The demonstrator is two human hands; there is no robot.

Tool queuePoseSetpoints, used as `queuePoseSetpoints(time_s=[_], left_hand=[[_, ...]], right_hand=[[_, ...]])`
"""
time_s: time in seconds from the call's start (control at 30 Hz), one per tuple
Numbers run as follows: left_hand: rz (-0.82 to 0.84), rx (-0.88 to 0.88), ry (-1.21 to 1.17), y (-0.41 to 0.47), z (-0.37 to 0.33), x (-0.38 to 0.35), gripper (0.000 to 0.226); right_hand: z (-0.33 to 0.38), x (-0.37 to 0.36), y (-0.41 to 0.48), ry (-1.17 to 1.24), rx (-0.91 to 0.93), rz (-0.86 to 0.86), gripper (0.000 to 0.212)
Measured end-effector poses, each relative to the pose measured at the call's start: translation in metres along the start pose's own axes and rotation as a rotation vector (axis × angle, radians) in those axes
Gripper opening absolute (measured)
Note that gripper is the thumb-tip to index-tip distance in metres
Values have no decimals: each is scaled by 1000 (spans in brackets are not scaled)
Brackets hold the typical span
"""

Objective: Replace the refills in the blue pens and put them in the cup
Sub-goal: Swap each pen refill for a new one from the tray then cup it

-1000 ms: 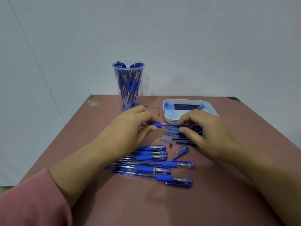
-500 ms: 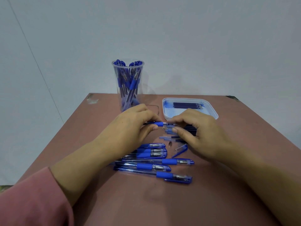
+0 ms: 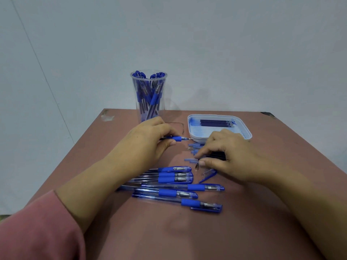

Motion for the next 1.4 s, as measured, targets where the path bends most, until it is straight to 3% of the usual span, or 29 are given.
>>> queuePoseSetpoints(time_s=[0.13,0.3,0.4,0.5,0.7,0.9,1.03,1.4], left_hand=[[1,-1,4,0,-1,-1,16],[-4,2,8,0,-1,-2,15],[-1,2,5,0,0,-1,16],[7,2,-1,0,1,-1,17],[9,-3,-22,-1,-1,-1,18],[7,-37,-52,-2,-10,0,20],[18,-64,-79,-3,-16,-2,36],[-31,-27,-50,-2,-10,3,21]], right_hand=[[6,1,4,-24,6,110,21],[12,-2,6,-39,36,132,14],[11,5,5,106,-32,55,6],[7,11,1,240,-59,-96,21],[10,16,0,266,-44,-291,33],[17,12,1,318,-15,-279,31],[23,9,1,351,-6,-275,31],[16,20,-4,379,-22,-370,23]])
Point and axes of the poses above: each hand's wrist, its own y-axis towards the middle knuckle, its own x-axis out of the back of the hand, z = x × y, the point moved 4 cm from there along y, towards the middle knuckle, and after that the axes turned 3 degrees about -z, right-handed, at the moved point
